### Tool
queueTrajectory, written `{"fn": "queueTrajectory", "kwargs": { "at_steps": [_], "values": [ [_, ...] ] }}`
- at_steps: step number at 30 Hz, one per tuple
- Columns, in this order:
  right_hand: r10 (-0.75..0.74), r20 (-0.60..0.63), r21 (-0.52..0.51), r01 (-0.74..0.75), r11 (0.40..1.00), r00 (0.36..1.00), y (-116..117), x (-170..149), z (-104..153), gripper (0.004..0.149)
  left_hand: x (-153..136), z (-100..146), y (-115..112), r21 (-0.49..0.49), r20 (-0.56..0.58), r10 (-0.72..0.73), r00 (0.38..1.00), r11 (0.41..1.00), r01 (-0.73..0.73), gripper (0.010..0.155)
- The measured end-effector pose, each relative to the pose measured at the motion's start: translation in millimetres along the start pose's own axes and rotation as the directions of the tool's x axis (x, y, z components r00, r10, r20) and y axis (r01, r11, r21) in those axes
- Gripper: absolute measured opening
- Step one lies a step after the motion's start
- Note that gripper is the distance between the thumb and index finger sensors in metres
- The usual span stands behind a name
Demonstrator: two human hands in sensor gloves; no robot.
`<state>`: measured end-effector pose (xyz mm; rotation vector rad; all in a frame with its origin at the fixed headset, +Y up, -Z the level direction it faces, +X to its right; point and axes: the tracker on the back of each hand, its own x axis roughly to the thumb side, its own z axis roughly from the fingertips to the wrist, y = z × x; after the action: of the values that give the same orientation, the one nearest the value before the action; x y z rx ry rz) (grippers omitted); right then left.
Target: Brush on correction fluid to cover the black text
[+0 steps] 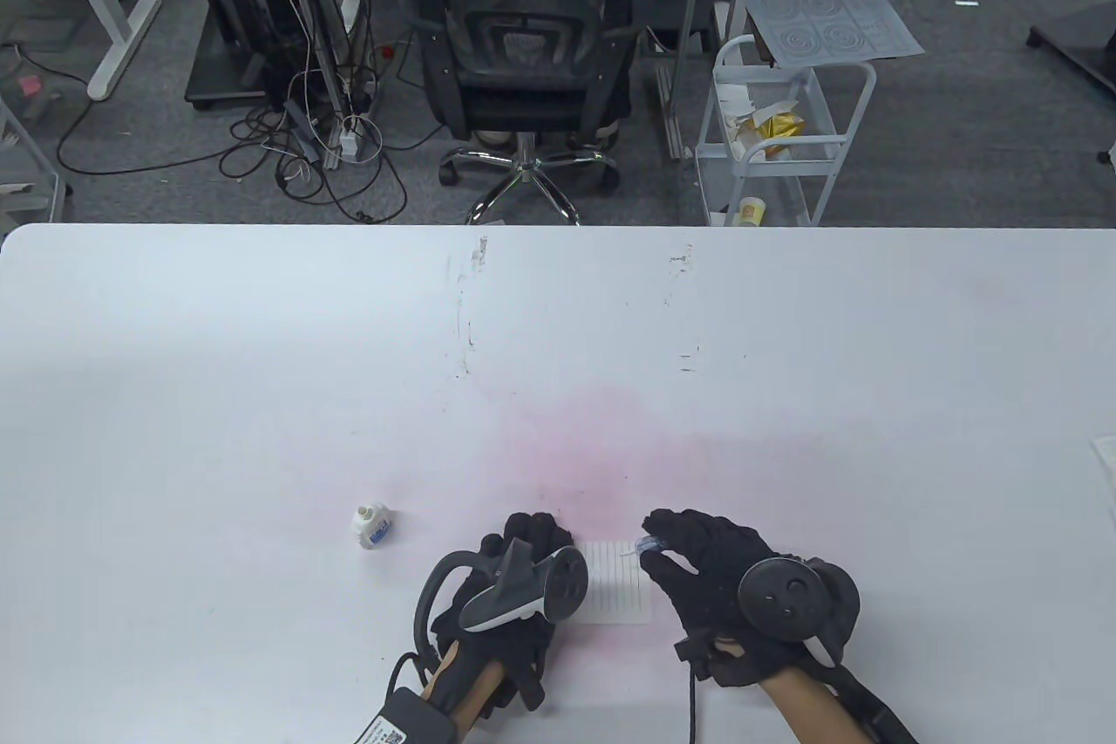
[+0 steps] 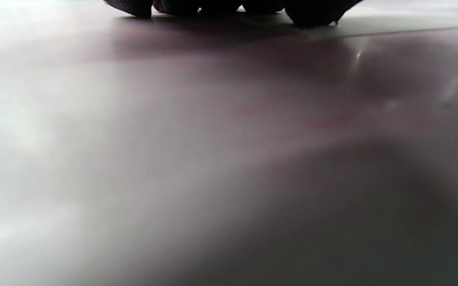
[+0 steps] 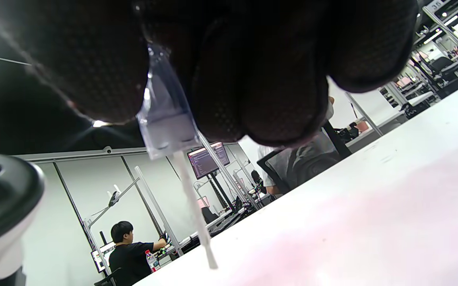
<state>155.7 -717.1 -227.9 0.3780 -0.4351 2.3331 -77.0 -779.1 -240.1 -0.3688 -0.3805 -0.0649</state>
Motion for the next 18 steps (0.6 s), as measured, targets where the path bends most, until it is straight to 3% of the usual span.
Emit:
{"fn": "queueTrajectory", "kwargs": {
  "at_steps": [8,14,18],
  "values": [
    [-0.005,0.0,-0.002,0.005,1.0,1.0,0.8,-0.6,0.0,0.048,-7.3,2.8,1.6,0.031,0.001,0.036,0.999,0.999,-0.036,0.067],
    [-0.018,0.002,-0.009,0.018,1.0,1.0,0.7,-1.2,0.1,0.048,-28.7,26.5,29.6,0.245,-0.03,0.031,0.999,0.969,-0.023,0.072],
    [-0.023,-0.002,-0.008,0.023,1.0,1.0,1.1,-1.2,0.1,0.048,-53.8,49.3,54.7,0.415,-0.089,0.084,0.992,0.909,-0.04,0.071]
  ]
}}
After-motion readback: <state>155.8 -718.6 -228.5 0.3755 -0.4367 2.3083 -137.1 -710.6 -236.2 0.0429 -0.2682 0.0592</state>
